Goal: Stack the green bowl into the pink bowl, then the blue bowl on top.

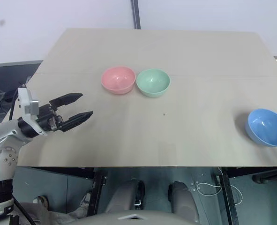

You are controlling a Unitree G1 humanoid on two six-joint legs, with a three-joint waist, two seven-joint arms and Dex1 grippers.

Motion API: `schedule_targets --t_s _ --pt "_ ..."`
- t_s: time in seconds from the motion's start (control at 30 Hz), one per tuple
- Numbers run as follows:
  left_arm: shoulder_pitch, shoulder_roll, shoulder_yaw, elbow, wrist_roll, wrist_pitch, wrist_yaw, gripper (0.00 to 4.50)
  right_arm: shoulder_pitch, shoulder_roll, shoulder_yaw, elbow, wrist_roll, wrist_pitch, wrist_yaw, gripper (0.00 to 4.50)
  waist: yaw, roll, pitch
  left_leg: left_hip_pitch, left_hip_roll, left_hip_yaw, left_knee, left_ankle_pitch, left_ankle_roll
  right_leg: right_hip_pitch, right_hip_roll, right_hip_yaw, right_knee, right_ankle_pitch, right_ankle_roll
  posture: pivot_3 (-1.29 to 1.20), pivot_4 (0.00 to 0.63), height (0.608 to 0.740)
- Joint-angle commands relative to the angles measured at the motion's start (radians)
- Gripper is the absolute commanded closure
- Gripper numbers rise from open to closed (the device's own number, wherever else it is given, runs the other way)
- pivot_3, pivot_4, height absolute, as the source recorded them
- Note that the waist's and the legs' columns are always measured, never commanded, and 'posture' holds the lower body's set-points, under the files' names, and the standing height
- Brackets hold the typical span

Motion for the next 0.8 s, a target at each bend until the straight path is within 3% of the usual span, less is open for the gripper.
schedule_targets --t_s 0.03,0.27,0.37,0.57,0.63,0.8 --pt "-0.026 0.012 0.001 -0.004 0.007 -0.011 0.009 0.0 -0.016 0.005 -0.015 -0.011 0.015 -0.025 -0.008 1.21 0.0 0.0 0.0 0.0 0.0 0.0 0.0 0.0 0.0 0.0 0.0 0.0 0.0 0.0 0.0 0.0 0.15 0.74" --pt "-0.096 -0.012 -0.06 0.008 0.048 -0.026 0.043 0.0 -0.087 0.058 0.068 -0.08 0.002 -0.058 -0.077 1.21 0.0 0.001 -0.001 0.0 0.0 0.0 0.0 0.0 0.0 0.0 0.001 0.0 0.0 0.0 0.0 0.0 0.15 0.74" --pt "-0.125 -0.008 -0.101 -0.007 0.139 -0.042 0.119 0.0 -0.126 0.092 0.144 -0.194 -0.028 -0.047 -0.165 1.21 -0.003 0.001 -0.001 0.0 0.0 0.0 0.0 0.0 0.0 0.0 0.001 0.0 0.0 0.0 0.0 0.0 0.15 0.74" --pt "-0.301 0.077 -0.278 0.016 0.401 -0.029 0.221 0.0 -0.3 0.099 0.465 -0.492 -0.05 0.102 -0.337 1.21 -0.002 -0.001 0.0 0.001 -0.001 0.0 0.001 0.0 0.0 0.0 0.004 0.001 0.004 0.0 0.0 0.0 0.15 0.74" --pt "-0.411 0.111 -0.384 0.088 0.521 -0.091 0.193 0.0 -0.406 0.106 0.599 -0.547 -0.093 0.143 -0.394 1.21 -0.001 -0.001 0.001 0.001 0.0 0.0 0.002 0.0 0.0 -0.002 0.006 0.001 0.005 0.0 0.0 0.0 0.15 0.74" --pt "-0.674 0.076 -0.622 0.371 0.79 -0.255 0.178 0.0 -0.594 0.189 0.91 -0.622 -0.203 0.19 -0.487 1.21 0.004 -0.001 0.001 -0.001 -0.002 -0.002 0.003 0.0 0.0 -0.002 0.008 -0.001 0.006 0.0 0.0 0.0 0.15 0.74"
